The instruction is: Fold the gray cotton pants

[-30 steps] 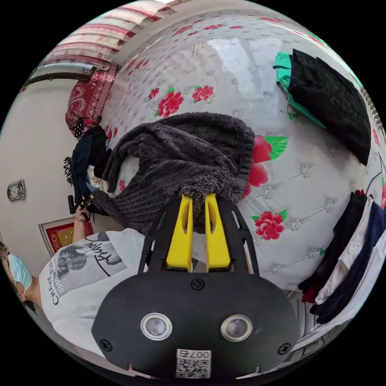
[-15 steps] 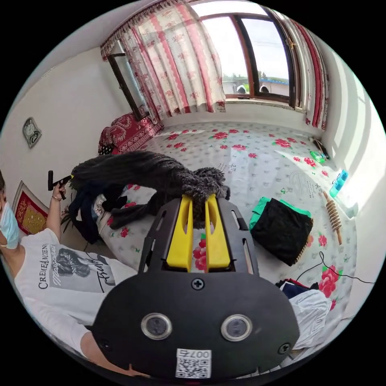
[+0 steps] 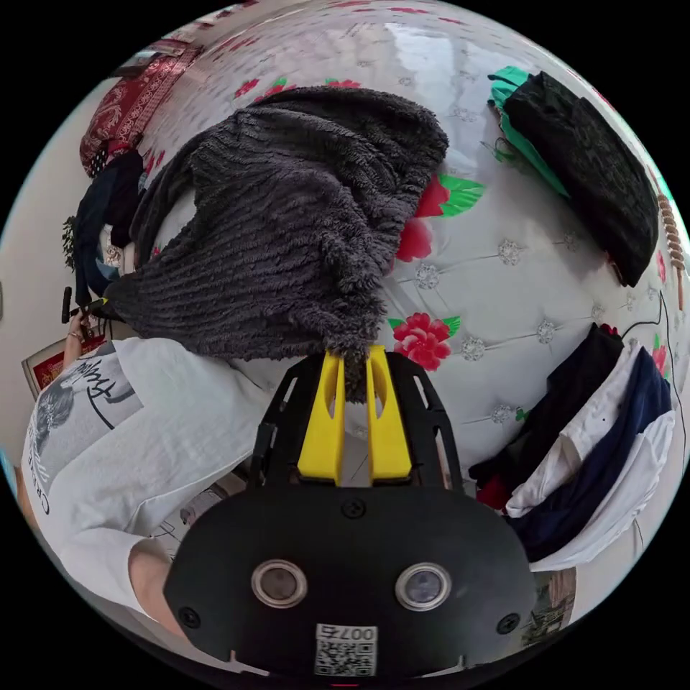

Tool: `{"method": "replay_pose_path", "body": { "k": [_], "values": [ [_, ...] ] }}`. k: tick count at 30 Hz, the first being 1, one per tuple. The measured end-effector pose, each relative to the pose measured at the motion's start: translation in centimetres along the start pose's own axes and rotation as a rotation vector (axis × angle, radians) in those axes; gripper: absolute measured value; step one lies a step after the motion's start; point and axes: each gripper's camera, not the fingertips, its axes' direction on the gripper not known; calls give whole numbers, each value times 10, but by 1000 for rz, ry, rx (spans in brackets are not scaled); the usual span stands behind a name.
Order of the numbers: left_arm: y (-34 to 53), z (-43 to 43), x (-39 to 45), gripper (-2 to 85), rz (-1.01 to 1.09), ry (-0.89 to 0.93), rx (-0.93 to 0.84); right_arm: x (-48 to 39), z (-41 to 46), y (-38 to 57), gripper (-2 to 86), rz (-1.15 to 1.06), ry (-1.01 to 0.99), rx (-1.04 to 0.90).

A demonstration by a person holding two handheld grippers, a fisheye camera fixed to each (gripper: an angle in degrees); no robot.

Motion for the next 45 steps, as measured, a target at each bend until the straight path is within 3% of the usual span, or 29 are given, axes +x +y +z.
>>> {"method": "replay_pose_path", "body": {
  "k": [7, 13, 17, 21, 32, 37, 39, 45],
  "values": [
    [6, 21, 1, 49, -107, 45, 84, 0, 9, 2, 70, 45, 1, 30],
    [28, 19, -8, 97, -237, 49, 142, 2, 34, 7, 58, 89, 35, -93],
    [42, -4, -10, 107, -360, -14, 231, -2, -2, 18, 46, 127, 106, 118],
    [26, -17, 13, 105, -375, 29, 351, -1, -8, -4, 38, 206, -7, 349],
    [-151, 11, 146, 100, -106, 82, 320, -50, 18, -134, 22, 277, 84, 528],
    [-234, 37, 185, 90, -36, -21, 208, -73, 48, -181, 5, 189, 147, 381],
    [-257, 38, 197, 86, 6, -85, 167, -83, 81, -197, 1, 96, 253, 185],
    [-358, 7, 223, 64, 31, -155, 240, -95, 108, -182, -2, 44, 568, 161]
  ]
}}
